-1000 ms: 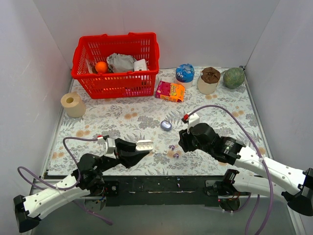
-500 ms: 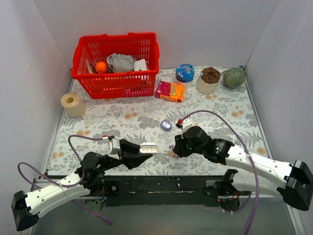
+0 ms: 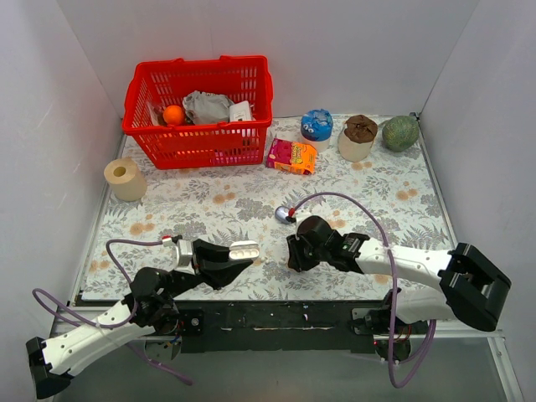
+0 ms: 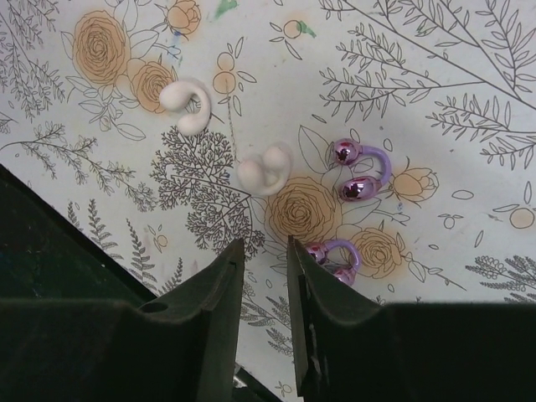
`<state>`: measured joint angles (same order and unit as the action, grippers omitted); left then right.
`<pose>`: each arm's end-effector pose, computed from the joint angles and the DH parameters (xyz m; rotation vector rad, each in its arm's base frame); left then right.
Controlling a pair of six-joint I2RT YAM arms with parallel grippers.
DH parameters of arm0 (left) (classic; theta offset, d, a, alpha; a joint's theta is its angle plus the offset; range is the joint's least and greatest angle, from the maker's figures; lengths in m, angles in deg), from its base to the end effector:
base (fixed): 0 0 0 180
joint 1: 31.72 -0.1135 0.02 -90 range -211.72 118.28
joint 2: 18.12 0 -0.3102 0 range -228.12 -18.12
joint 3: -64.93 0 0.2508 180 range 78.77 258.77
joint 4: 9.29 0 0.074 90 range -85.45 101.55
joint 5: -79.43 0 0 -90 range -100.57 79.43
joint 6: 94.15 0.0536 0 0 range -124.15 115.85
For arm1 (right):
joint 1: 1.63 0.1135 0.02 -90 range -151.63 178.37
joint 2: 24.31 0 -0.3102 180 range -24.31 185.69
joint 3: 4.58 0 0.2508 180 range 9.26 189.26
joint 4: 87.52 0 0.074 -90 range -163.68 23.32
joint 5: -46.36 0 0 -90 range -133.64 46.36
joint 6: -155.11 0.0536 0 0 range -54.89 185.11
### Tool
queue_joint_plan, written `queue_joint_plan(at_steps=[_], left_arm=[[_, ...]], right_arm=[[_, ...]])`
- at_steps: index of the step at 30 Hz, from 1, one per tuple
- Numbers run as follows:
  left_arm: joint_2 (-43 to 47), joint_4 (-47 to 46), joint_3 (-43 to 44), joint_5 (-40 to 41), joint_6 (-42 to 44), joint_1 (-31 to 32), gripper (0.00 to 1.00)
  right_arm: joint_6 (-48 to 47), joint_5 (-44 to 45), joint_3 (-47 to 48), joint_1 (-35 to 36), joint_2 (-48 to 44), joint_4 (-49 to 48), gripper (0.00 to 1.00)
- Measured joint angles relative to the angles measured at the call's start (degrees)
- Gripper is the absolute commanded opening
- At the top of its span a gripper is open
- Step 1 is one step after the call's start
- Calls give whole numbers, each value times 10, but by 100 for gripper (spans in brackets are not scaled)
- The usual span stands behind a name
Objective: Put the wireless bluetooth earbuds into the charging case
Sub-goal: Pick up the earbud from the center of the board.
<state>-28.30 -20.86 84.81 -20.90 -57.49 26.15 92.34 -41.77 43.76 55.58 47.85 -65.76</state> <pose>0.0344 -0.0729 0.2566 0.2415 1.3990 -1.7703 0.1334 0.2039 0.2164 -0.6228 2.3897 0.6477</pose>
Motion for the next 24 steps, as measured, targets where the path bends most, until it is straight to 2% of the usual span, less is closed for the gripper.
queue_joint_plan(at_steps=[16, 24], left_arm=[[10, 37, 0, 6, 0, 0, 0], [10, 43, 0, 7, 0, 0, 0]], right_arm=[[46, 30, 32, -6, 80, -24, 35], [56, 39, 32, -14, 87, -22, 41]])
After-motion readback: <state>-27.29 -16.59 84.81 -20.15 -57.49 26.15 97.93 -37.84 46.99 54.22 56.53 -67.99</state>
